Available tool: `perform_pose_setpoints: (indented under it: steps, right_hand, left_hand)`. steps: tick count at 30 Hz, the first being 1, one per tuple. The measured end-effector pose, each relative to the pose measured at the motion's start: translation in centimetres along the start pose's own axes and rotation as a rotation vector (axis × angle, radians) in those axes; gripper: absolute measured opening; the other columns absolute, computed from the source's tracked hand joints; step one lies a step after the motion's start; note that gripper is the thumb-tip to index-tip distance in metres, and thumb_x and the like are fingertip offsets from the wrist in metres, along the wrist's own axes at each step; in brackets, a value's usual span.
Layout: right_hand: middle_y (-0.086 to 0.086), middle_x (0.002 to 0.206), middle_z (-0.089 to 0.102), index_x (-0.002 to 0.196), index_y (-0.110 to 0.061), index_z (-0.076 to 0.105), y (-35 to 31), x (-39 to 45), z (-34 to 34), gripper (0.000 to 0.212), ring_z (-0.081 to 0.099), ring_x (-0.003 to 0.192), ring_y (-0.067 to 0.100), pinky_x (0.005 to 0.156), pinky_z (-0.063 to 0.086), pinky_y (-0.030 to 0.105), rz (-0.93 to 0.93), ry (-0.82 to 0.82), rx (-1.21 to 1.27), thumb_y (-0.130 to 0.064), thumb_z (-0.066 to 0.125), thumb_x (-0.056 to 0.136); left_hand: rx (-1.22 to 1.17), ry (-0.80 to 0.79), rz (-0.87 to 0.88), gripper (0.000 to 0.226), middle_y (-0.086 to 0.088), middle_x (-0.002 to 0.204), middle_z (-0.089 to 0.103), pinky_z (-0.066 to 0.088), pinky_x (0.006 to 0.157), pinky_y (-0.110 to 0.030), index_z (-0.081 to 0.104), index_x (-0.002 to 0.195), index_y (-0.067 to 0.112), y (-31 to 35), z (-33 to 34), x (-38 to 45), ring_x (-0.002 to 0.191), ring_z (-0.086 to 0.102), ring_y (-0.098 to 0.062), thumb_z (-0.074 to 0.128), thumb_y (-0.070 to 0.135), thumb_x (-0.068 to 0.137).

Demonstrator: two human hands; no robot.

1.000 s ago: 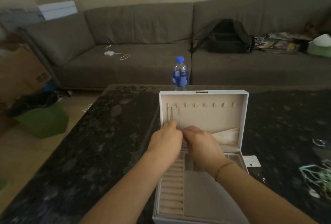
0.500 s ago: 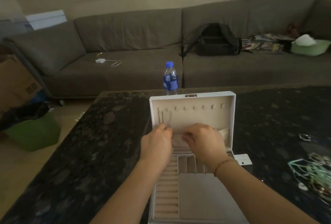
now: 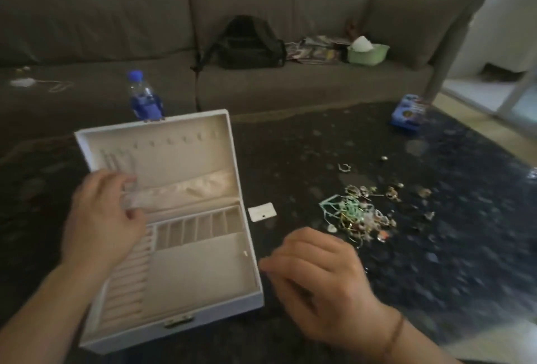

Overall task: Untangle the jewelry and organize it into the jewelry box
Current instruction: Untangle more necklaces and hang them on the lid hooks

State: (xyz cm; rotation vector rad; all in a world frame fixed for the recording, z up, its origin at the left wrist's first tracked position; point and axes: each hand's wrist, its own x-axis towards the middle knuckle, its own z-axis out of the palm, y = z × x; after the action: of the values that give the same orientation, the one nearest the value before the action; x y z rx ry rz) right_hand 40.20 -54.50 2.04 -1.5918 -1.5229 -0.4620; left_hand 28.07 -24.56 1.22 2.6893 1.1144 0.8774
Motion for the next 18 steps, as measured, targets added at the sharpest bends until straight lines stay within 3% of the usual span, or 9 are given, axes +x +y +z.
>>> perform_pose_setpoints:
  steps: [3, 6, 8, 10, 14, 16, 18]
  right_hand:
    - [-0.007, 0.081, 0.07, 0.093, -0.018, 0.076, 3.7, -3.1, -3.2, 0.012, 0.061, 0.07, 0.011, 0.063, 0.054, 0.031, 0.191, -0.04, -0.174, -0.016, 0.065, 0.088]
    - [-0.015, 0.093, 0.073, 0.095, -0.032, 0.075, 7.5, -5.2, -6.7, 0.014, 0.065, 0.078, 0.006, 0.074, 0.058, 0.036, 0.645, -0.176, -0.307, -0.023, 0.069, 0.085]
    - [-0.016, 0.101, 0.071, 0.098, -0.039, 0.073, 9.0, -6.3, -8.2, 0.019, 0.067, 0.09, 0.011, 0.082, 0.056, 0.038, 0.8, -0.382, -0.344, -0.027, 0.069, 0.085]
    - [-0.022, 0.097, 0.067, 0.1, -0.044, 0.07, 9.2, -6.8, -8.8, 0.017, 0.064, 0.093, 0.009, 0.083, 0.055, 0.036, 0.794, -0.552, -0.354, -0.033, 0.066, 0.087]
    - [-0.028, 0.084, 0.052, 0.103, -0.045, 0.067, 7.7, -6.7, -8.0, 0.015, 0.053, 0.082, -0.002, 0.077, 0.051, 0.025, 0.676, -0.665, -0.309, -0.043, 0.063, 0.089]
    - [-0.023, 0.091, 0.053, 0.108, -0.044, 0.065, 6.8, -6.7, -7.0, 0.023, 0.054, 0.084, -0.001, 0.076, 0.05, 0.024, 0.626, -0.671, -0.301, -0.054, 0.059, 0.088]
    - [-0.02, 0.098, 0.053, 0.109, -0.042, 0.064, 6.2, -6.8, -5.8, 0.036, 0.054, 0.087, 0.0, 0.074, 0.048, 0.024, 0.608, -0.664, -0.32, -0.065, 0.051, 0.085]
  left_hand:
    - [-0.077, 0.083, 0.065, 0.034, -0.014, 0.118, 0.057, 0.045, 0.094, -0.049, 0.066, 0.111, 0.008, 4.9, -0.9, -1.9, 0.11, 0.048, -0.036, 0.073, 0.004, 0.078]
    - [-0.303, 0.064, 0.402, 0.017, -0.009, 0.105, 0.064, 0.045, 0.089, -0.034, 0.07, 0.103, 0.008, 12.0, -0.5, -5.9, 0.1, 0.056, -0.025, 0.063, 0.007, 0.087]
    - [-0.331, -0.083, 0.661, 0.019, -0.003, 0.1, 0.067, 0.05, 0.083, -0.035, 0.072, 0.101, 0.012, 15.5, 1.3, -8.5, 0.092, 0.061, -0.023, 0.06, 0.016, 0.087]
    - [-0.247, -0.254, 0.825, 0.021, 0.005, 0.096, 0.068, 0.05, 0.078, -0.037, 0.072, 0.102, 0.021, 17.4, 3.3, -10.1, 0.089, 0.062, -0.02, 0.059, 0.025, 0.087]
    - [-0.117, -0.586, 0.77, 0.031, 0.014, 0.112, 0.062, 0.045, 0.09, -0.034, 0.06, 0.123, 0.034, 18.6, 5.4, -11.7, 0.107, 0.056, -0.013, 0.055, 0.037, 0.093]
    - [-0.067, -0.606, 0.724, 0.033, 0.013, 0.118, 0.058, 0.04, 0.089, -0.032, 0.056, 0.129, 0.036, 18.8, 6.0, -11.9, 0.114, 0.052, -0.014, 0.053, 0.038, 0.097]
    - [-0.046, -0.57, 0.694, 0.028, 0.012, 0.113, 0.057, 0.035, 0.08, -0.03, 0.06, 0.123, 0.036, 19.0, 6.1, -11.9, 0.111, 0.052, -0.014, 0.051, 0.042, 0.097]
